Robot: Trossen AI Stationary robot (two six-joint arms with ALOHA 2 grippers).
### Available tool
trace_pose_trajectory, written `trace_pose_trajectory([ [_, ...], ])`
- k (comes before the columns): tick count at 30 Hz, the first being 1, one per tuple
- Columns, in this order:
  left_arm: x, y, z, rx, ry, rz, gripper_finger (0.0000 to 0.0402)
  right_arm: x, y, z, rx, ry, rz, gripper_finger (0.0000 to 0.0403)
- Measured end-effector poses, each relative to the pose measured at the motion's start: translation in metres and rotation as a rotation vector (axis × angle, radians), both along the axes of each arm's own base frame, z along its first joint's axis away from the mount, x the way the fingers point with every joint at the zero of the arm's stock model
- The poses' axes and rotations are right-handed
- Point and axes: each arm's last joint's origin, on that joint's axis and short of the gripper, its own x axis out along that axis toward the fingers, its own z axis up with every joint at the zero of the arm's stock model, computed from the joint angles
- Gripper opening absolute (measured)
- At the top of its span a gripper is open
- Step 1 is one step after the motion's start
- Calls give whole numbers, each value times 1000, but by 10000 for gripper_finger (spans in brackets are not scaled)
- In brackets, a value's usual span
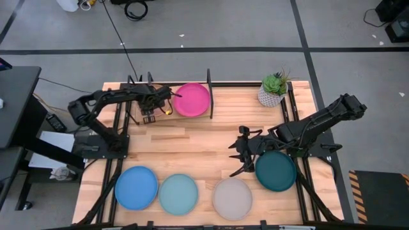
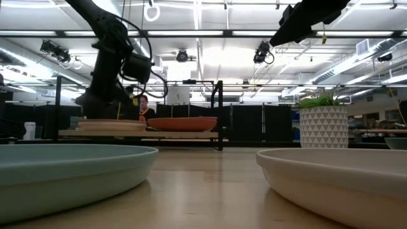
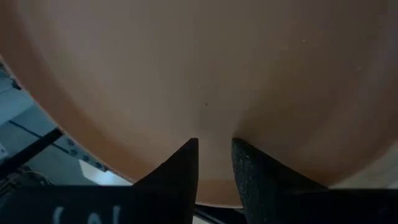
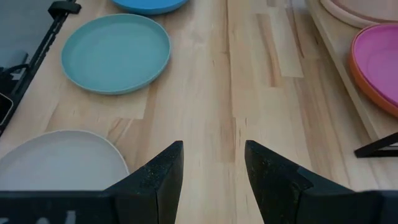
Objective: Place and stack plates onto a shelf
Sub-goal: Stack the brown plate on the white plate, then stack the light blue plate on the brown plate
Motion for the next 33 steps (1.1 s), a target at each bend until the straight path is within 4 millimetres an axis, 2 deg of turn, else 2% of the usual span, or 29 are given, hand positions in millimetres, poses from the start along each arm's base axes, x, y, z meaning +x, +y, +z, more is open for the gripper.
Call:
trace_pose_trajectory([
  [5, -1, 0, 0, 17, 75, -9, 95, 0, 0, -1, -3, 8, 5, 178],
  [8, 1, -2, 19, 37, 61, 9, 89, -1, 0, -1, -3, 13, 6, 178],
  [13, 15, -20, 50, -22, -142, -18, 82, -6, 0, -6, 50, 104, 29, 178],
  [17, 37, -48, 58, -174, -388, -108, 82, -12, 0, -12, 92, 190, -7, 178],
  [20, 52, -76, 59, -291, -479, -206, 82, -15, 2, -21, 107, 205, -19, 178],
  [28, 77, -151, 60, -443, -595, -319, 82, -21, 0, -61, 121, 122, -25, 178],
  [33, 71, -190, 59, -491, -545, -292, 82, -26, -5, -81, 86, 34, -110, 178],
])
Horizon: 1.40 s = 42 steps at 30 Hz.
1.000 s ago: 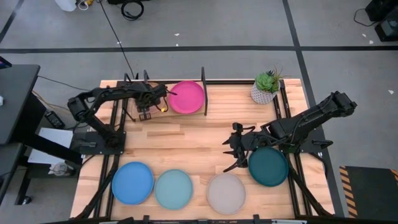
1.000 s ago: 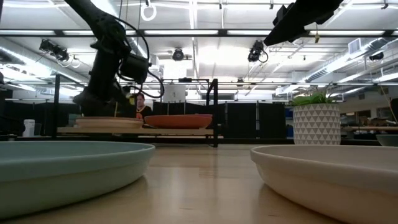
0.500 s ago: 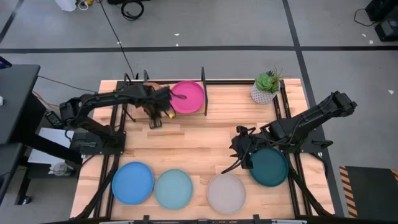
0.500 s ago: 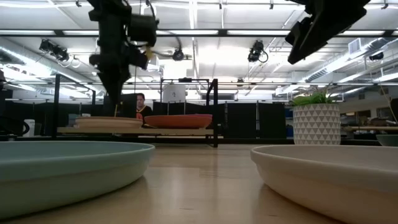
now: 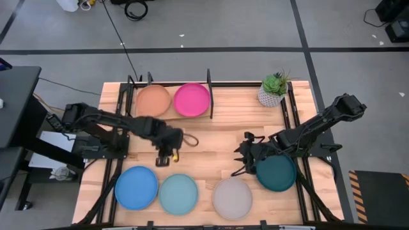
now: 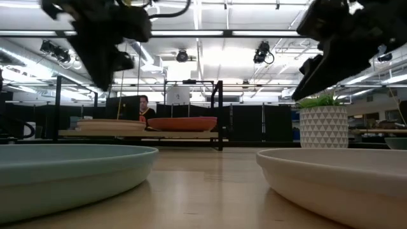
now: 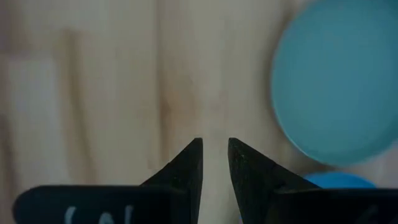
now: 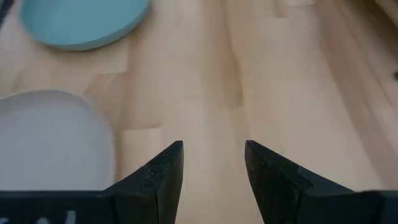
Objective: Place and stack plates onto a shelf
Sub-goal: Stack the light blue plate on the brown plate
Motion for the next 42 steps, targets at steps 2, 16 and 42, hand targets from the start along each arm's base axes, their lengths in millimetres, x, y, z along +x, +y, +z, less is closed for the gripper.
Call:
trace_pose_trajectory([
  [2, -6, -12, -1, -16, 52, 41, 82, -3, -2, -8, -15, -21, -14, 178],
  [16, -24, -88, -15, -38, 151, 311, 82, 3, -12, -5, -284, -110, 102, 178],
  [42, 22, -101, -80, 26, 102, 291, 162, 14, -39, -2, -169, -132, 209, 178],
])
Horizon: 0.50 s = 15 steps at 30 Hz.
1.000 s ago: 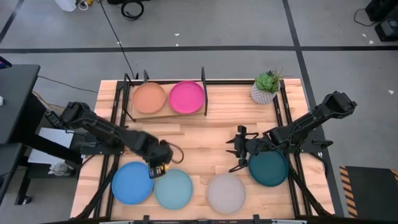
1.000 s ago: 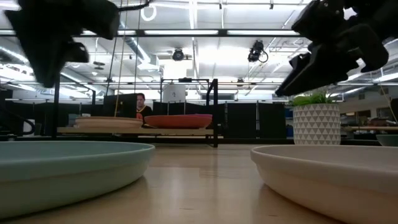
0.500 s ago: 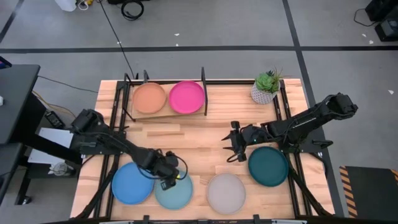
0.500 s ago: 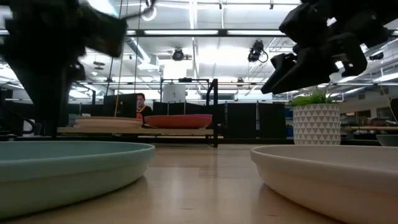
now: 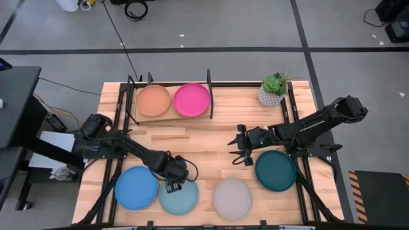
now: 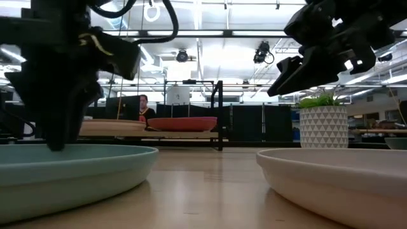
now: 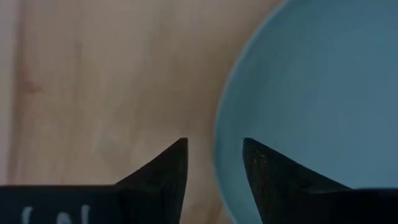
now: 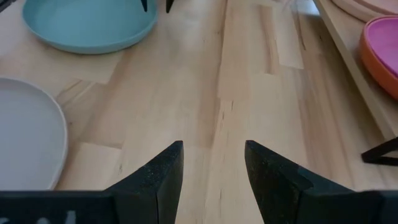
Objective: Place and stack plates onto a shelf
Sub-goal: Stack the light blue plate on the brown plate
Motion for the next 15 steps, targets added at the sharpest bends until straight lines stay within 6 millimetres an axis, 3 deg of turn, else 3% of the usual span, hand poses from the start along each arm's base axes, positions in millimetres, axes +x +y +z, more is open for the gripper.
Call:
trace_pose_trajectory([
  [6, 1, 1, -5, 22, 10, -62, 123, 0, 2, 0, 17, -2, -3, 178],
  [12, 6, 12, -4, 23, 12, -39, 20, 0, 2, 0, 27, -2, -12, 178],
  [15, 8, 20, -1, 26, 6, -44, 14, 0, 2, 0, 27, -2, -12, 178],
])
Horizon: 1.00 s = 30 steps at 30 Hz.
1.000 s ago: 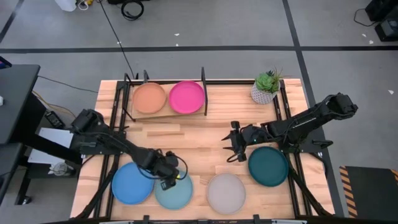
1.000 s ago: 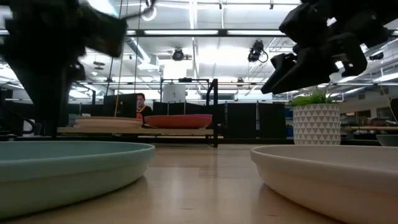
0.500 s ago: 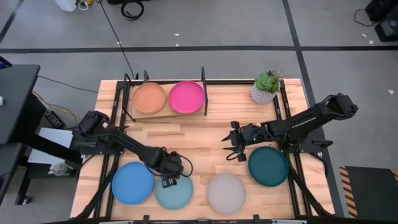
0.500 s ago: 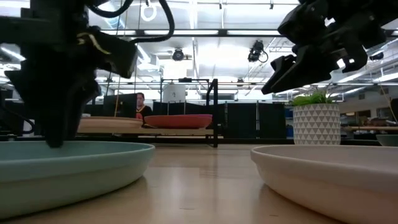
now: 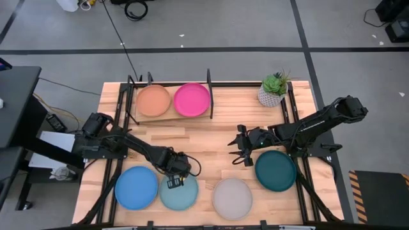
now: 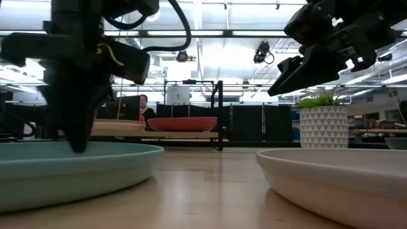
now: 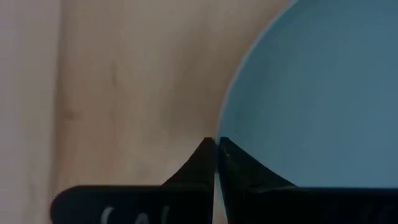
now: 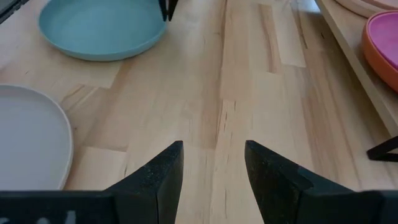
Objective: Place and stack plates onto a shelf
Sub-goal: Stack the light blue plate on the brown plate
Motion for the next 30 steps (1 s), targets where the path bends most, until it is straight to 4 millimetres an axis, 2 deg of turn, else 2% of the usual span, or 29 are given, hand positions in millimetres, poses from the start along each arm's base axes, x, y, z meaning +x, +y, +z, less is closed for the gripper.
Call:
trace_pose_trajectory([
  [5, -4, 30, 24, 27, -2, -22, 10, 0, 0, 0, 0, 0, 0, 178],
  [13, -32, 118, 76, 104, -16, 65, 10, 0, -2, 0, 0, 0, -11, 178],
  [16, -45, 153, 87, 128, -21, 109, 10, 0, -2, 0, 0, 0, -11, 178],
  [22, -71, 215, 96, 135, -12, 185, 10, 0, -2, 0, 0, -2, -11, 178],
  [30, -103, 278, 125, 177, -72, 283, 10, 2, -4, 2, 3, -17, -18, 178],
])
